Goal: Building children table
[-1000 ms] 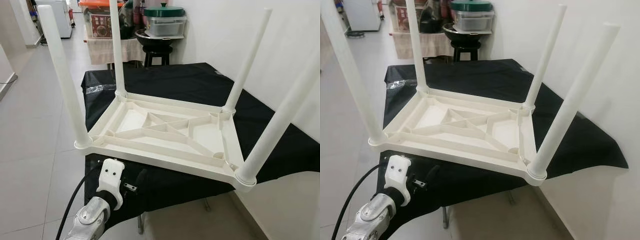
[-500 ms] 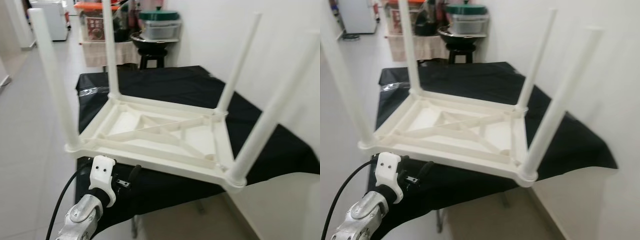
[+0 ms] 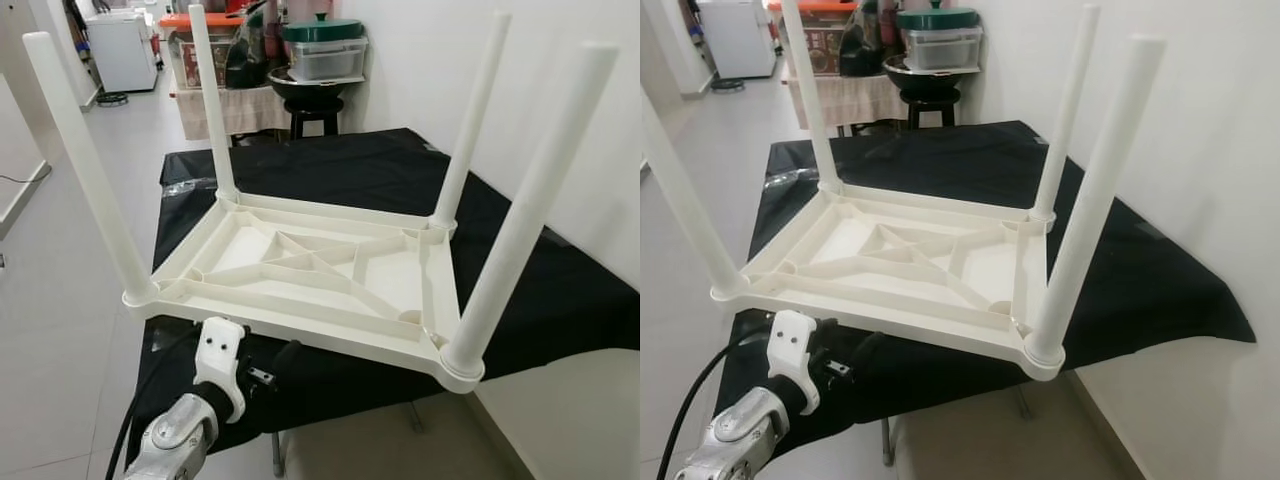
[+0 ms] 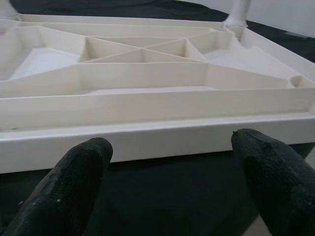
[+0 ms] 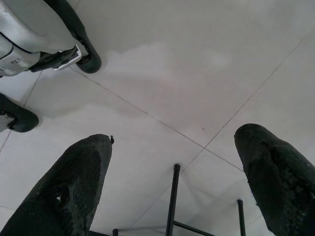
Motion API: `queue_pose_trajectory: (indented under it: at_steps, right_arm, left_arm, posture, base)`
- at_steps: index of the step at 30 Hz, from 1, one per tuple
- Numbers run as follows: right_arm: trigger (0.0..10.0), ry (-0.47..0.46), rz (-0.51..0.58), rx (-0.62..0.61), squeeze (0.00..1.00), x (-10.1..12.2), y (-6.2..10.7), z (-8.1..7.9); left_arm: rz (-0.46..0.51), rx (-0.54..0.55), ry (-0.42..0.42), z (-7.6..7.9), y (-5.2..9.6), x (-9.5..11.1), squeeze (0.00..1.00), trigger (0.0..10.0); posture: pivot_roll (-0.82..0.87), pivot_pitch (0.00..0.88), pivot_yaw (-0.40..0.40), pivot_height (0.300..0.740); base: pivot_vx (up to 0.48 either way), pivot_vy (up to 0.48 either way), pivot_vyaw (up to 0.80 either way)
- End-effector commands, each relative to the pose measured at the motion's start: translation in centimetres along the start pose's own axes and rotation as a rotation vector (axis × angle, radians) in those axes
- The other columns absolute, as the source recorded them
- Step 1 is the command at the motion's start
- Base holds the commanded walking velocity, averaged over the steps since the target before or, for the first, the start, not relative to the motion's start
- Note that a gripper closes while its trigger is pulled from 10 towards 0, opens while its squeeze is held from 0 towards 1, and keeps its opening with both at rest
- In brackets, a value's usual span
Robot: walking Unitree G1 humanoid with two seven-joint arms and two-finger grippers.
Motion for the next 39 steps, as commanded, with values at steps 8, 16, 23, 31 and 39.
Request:
queue_pose_trajectory:
  at_steps: [8, 16, 23, 31, 39]
  right_arm:
    - [10.0, 0.701, 1.426, 0.201, 0.00, 33.2, 27.0, -12.8]
    - [10.0, 0.704, 1.429, 0.210, 0.00, 33.1, 27.2, -13.1]
    - [10.0, 0.721, 1.430, 0.234, 0.00, 32.8, 27.3, -13.7]
    - [10.0, 0.748, 1.443, 0.253, 0.00, 32.4, 27.6, -14.3]
    - [10.0, 0.758, 1.496, 0.334, 0.00, 31.5, 28.7, -15.2]
  left_arm:
    - [-0.012, -0.038, -0.020, 0.4, 0.4, 0.0, 0.00, 10.0]
    - [-0.015, -0.027, -0.008, 0.3, 0.3, -0.1, 0.00, 10.0]
    - [-0.012, -0.003, -0.009, 0.0, 0.3, 0.0, 0.00, 10.0]
    - [-0.015, -0.001, -0.012, -0.1, 0.4, -0.1, 0.00, 10.0]
    - [-0.029, -0.011, -0.014, 0.3, 1.1, -0.7, 0.00, 10.0]
  posture:
    - [0.02, 0.000, -0.058, 0.740]
    - [0.02, 0.000, -0.057, 0.740]
    - [0.02, 0.000, -0.060, 0.740]
    - [0.02, 0.000, -0.060, 0.740]
    - [0.02, 0.000, -0.060, 0.740]
  base:
    - [0.000, -0.367, 0.00]
    - [0.000, -0.360, 0.00]
    - [0.000, 0.000, 0.00]
    - [0.000, 0.000, 0.00]
    - [0.000, 0.000, 0.00]
Point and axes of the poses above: a point about 5 cm out from each wrist's last joint towards the gripper, its own y axis pointing back from the gripper into the wrist, its own x axis along the axis of the wrist's last joint, z = x × y, the point moved 5 cm from there along -y, pointing out of the wrist towards the gripper, and after that the axes turned 13 degrees about y, right-handed, at the moved point
